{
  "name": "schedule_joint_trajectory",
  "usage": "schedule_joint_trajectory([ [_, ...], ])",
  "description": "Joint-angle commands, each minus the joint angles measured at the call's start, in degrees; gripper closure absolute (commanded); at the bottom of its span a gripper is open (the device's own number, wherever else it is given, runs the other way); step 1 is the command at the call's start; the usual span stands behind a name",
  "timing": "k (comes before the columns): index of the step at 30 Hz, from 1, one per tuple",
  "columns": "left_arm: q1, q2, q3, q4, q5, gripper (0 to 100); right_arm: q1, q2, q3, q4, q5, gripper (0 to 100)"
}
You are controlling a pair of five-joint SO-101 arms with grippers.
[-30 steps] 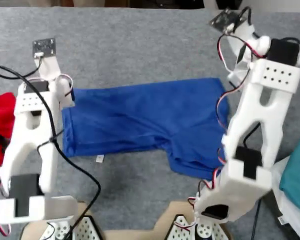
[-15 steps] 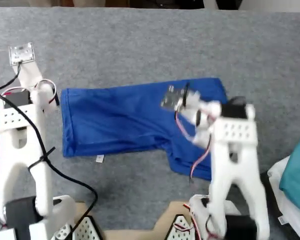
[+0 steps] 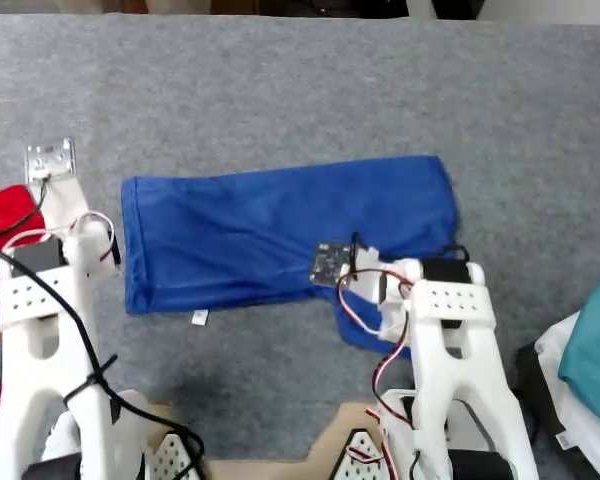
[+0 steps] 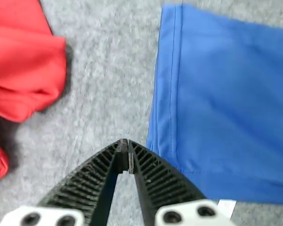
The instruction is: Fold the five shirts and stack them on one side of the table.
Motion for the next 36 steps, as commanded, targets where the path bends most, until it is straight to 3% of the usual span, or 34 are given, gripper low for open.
schedule_joint_trajectory([
  [1, -0.44, -3.03, 0.09, 1.76, -0.26, 98, -0.75, -1.71, 1.98, -2.11, 1.76, 82.9],
  [13, -0.53, -3.38, -0.53, 3.52, -0.18, 98, -0.66, -1.45, 4.62, -8.62, 2.46, 83.6],
  [23, -0.53, -3.30, 0.00, 3.52, -0.26, 98, -0.66, -1.71, 5.23, -8.62, 2.20, 99.2],
  [36, -0.53, -3.30, 0.00, 3.52, -0.26, 98, -0.75, -5.67, 5.14, -5.01, 2.11, 99.5],
])
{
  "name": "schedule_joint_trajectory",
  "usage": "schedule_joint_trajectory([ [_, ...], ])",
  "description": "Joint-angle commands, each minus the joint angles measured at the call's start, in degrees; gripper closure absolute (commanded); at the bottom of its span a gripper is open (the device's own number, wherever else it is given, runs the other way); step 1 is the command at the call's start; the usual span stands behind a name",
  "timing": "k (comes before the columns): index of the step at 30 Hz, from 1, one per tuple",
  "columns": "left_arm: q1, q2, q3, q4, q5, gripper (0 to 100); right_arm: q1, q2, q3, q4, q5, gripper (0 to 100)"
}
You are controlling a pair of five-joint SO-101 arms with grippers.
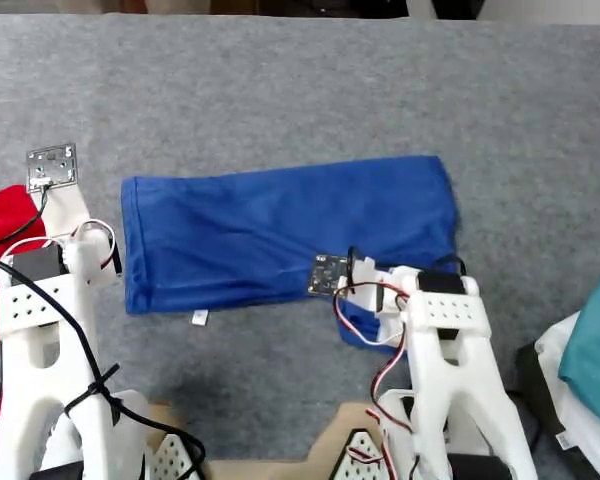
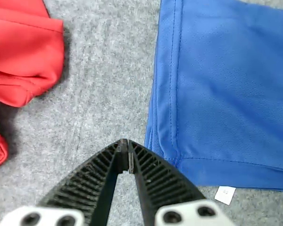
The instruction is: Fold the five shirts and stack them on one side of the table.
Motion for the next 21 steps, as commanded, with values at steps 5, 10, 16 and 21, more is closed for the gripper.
schedule_joint_trajectory([
  [5, -0.35, -1.01, -0.44, 0.18, -0.26, 98, -5.23, -14.20, 0.13, 8.88, 0.35, 99.5],
  [10, -0.35, -1.01, -0.79, 0.18, -0.53, 98, -9.54, -20.26, 4.88, 11.34, -1.67, 99.5],
  [16, -0.44, -1.01, -0.35, 0.00, -0.44, 98, -8.84, -22.55, 9.71, 10.29, -1.67, 99.4],
  [21, -0.35, -1.01, -0.35, 0.09, -0.26, 98, -3.21, -24.57, 9.54, 5.98, -1.67, 88.2],
])
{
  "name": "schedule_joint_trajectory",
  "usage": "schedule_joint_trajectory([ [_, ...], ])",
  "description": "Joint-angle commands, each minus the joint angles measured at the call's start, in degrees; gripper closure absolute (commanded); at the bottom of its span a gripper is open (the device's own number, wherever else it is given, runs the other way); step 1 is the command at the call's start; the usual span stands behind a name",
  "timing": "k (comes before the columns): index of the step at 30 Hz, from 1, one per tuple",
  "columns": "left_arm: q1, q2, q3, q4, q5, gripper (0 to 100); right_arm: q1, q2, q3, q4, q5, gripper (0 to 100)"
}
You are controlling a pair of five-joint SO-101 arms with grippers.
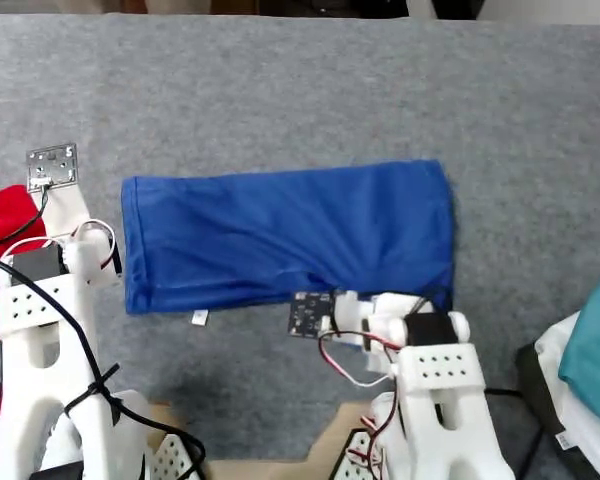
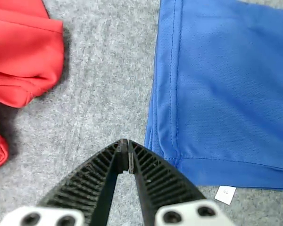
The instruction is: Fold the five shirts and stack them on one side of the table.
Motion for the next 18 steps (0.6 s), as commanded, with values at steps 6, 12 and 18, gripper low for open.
schedule_joint_trajectory([
  [6, -0.44, -1.10, -0.35, 0.18, -0.09, 98, 7.34, -4.70, -1.54, 0.18, 2.37, 75.0],
  [12, -0.44, -1.10, -0.35, 0.18, -0.18, 98, 4.88, -7.69, 0.13, 6.51, 4.57, 80.2],
  [18, -0.44, -1.01, -0.35, 0.18, -0.18, 98, 3.65, -8.13, 6.99, 3.08, 4.57, 80.0],
])
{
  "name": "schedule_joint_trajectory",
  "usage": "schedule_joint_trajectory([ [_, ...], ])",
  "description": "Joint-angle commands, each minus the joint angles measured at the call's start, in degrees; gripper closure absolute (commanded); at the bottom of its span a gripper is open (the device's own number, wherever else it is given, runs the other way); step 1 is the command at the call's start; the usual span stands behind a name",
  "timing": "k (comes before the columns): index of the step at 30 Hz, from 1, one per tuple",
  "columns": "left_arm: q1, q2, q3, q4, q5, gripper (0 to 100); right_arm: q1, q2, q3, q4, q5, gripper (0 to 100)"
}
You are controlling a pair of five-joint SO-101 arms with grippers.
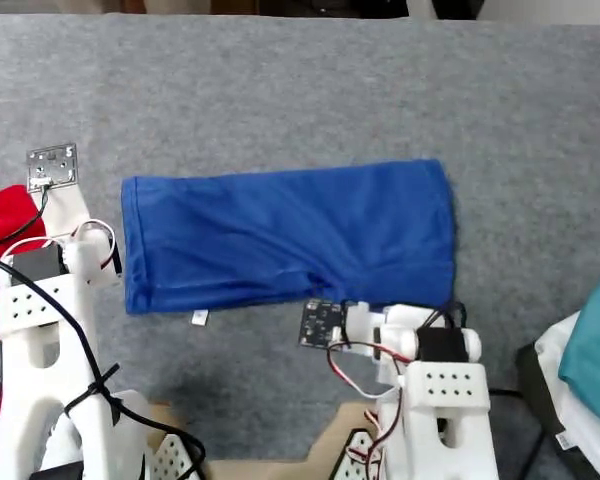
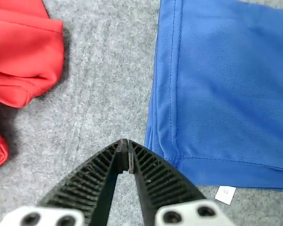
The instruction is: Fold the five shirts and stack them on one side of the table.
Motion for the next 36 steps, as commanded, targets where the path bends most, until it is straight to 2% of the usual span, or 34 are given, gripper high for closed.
schedule_joint_trajectory([
  [1, -0.44, -1.01, -0.35, 0.18, -0.18, 98, -0.40, -0.31, 2.68, -2.20, 0.53, 80.0],
  [9, -0.44, -1.01, -0.35, 0.26, -0.26, 98, -0.40, -0.13, 5.49, -4.22, 0.62, 80.1],
  [20, -0.53, -1.01, -0.35, 0.26, 0.00, 98, -0.31, 0.66, 5.76, -1.41, 2.29, 80.4],
  [31, -0.53, -1.10, -0.88, 2.11, -0.35, 98, -0.22, 19.03, -0.40, -4.75, 2.37, 80.4],
  [36, -0.53, -1.45, -1.14, 2.55, -0.35, 98, 1.54, 20.09, -0.75, -6.24, 2.29, 80.4],
])
